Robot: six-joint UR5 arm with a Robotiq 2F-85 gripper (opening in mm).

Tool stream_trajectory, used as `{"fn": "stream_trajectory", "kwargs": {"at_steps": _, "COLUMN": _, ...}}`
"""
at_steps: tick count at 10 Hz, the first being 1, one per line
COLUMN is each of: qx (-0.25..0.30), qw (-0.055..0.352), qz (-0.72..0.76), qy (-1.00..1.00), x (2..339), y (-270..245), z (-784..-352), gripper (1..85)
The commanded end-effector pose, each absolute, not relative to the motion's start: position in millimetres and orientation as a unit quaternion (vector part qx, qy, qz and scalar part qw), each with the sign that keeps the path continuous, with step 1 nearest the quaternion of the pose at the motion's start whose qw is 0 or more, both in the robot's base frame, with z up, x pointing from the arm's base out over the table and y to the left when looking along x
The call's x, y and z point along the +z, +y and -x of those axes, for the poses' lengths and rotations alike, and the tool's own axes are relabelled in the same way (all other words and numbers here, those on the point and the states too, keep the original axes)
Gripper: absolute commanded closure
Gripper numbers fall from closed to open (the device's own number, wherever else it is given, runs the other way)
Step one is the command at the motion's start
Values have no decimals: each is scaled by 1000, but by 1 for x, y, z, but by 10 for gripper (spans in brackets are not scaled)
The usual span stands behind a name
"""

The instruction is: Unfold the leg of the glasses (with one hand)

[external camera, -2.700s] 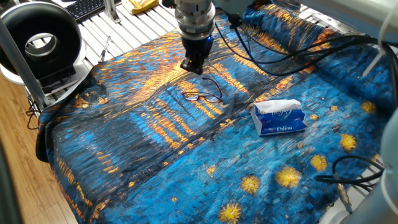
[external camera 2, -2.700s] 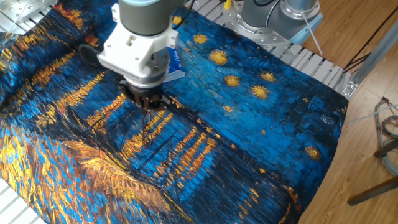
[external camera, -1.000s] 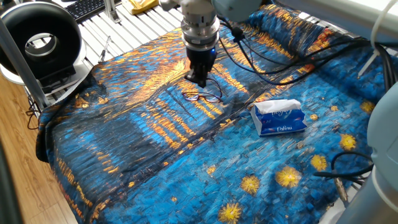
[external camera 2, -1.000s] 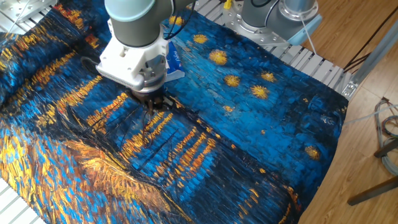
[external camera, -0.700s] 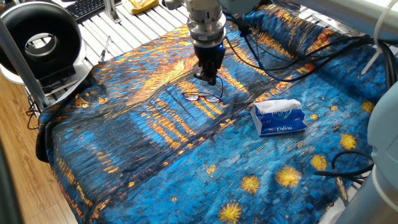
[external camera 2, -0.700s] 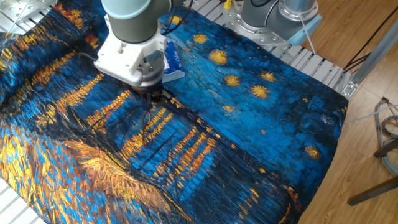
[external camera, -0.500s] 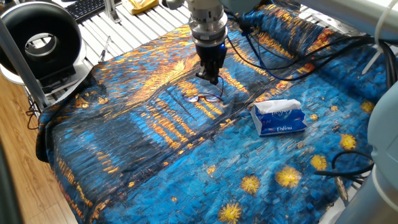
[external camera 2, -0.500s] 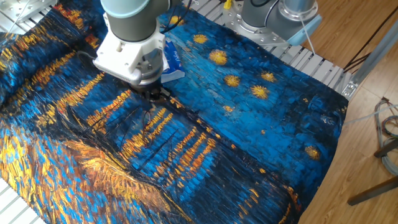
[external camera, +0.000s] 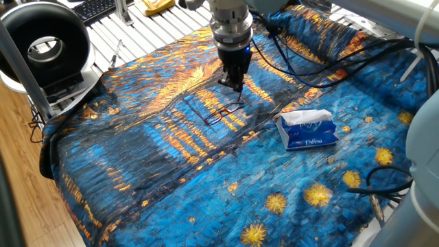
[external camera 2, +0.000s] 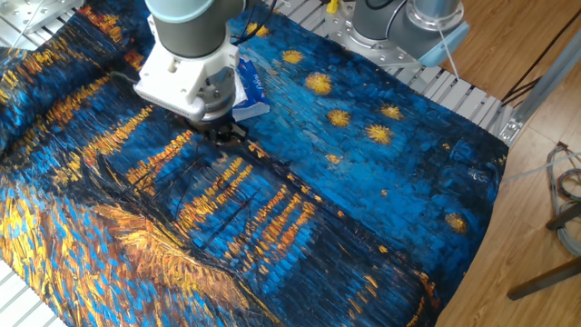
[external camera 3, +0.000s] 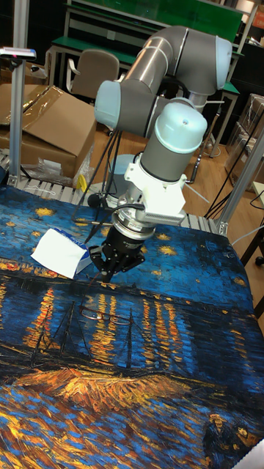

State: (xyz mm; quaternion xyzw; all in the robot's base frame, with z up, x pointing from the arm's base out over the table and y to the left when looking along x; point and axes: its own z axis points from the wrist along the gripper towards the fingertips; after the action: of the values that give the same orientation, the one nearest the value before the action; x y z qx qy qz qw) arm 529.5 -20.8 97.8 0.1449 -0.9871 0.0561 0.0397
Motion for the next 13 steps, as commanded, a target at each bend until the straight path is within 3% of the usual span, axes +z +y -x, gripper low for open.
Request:
{"fn": "stream_trajectory", "kwargs": {"at_steps": 1, "qx": 33, "qw": 24, "qz": -145, "qy": -989, "x": 103, "y": 5, "z": -539, "gripper": 780}}
{"fn": "stream_trajectory", "kwargs": {"at_steps": 4, "qx": 27, "qw": 18, "qz": -214, "qy": -976, "x": 101, "y": 14, "z": -544, "gripper": 680}}
{"fn": "stream_trajectory", "kwargs": {"at_steps": 13, "qx": 62, "qw": -21, "qz": -478, "qy": -876, "x": 67, "y": 14, "z": -576, "gripper": 623}}
